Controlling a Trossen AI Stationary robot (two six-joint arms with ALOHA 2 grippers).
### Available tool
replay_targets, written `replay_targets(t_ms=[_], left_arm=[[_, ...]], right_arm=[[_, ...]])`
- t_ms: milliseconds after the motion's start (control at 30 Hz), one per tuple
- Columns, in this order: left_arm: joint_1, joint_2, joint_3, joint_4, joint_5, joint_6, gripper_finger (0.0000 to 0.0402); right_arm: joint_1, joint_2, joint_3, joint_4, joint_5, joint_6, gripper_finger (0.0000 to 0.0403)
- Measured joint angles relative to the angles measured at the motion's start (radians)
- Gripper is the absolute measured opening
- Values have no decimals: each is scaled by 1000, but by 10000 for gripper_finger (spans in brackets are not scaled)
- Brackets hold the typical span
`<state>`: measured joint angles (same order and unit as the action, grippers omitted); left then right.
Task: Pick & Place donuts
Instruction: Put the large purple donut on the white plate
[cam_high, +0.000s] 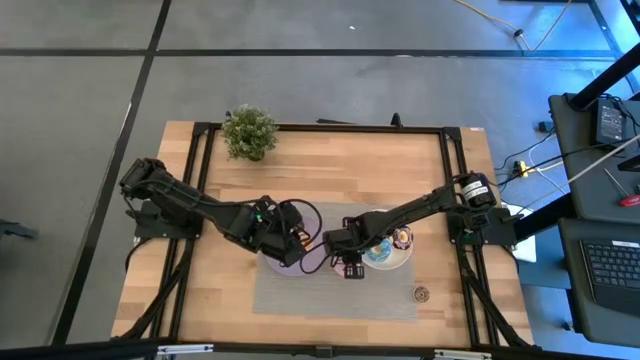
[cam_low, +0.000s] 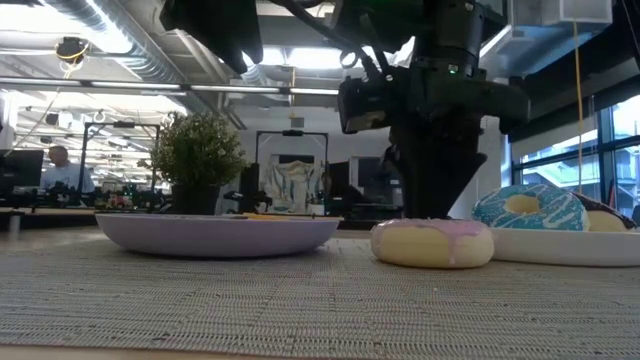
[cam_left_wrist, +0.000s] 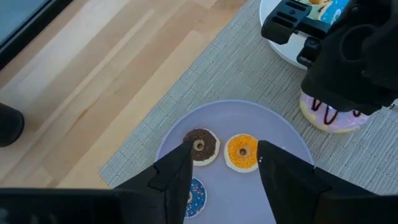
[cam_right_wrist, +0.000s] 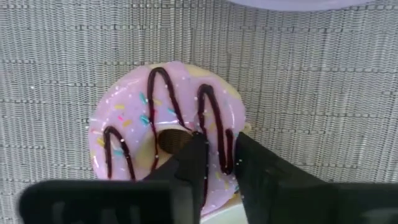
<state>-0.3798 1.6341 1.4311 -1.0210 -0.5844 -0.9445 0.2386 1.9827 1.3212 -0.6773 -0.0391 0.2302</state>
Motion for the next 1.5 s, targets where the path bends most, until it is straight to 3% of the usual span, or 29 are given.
replay_targets(t_ms=[233, 533, 733, 933, 1267, 1500], left_arm=[[0, 0, 0, 0, 1, -2, 173], [0, 0, 0, 0, 3, -3, 175], [0, 0, 0, 0, 3, -3, 172], [0, 0, 0, 0, 3, -3, 173], [0, 0, 0, 0, 5, -3, 171], [0, 0, 0, 0, 25, -3, 175]], right_arm=[[0, 0, 15, -15, 0, 2, 24], [0, 2, 136, -125, 7, -16, 32], [-7, 2, 252, -357, 1, -90, 27], [-82, 2, 323, -638, 2, -135, 35], [-259, 0, 292, -677, -134, -71, 31], [-313, 0, 200, -666, -199, -49, 34]])
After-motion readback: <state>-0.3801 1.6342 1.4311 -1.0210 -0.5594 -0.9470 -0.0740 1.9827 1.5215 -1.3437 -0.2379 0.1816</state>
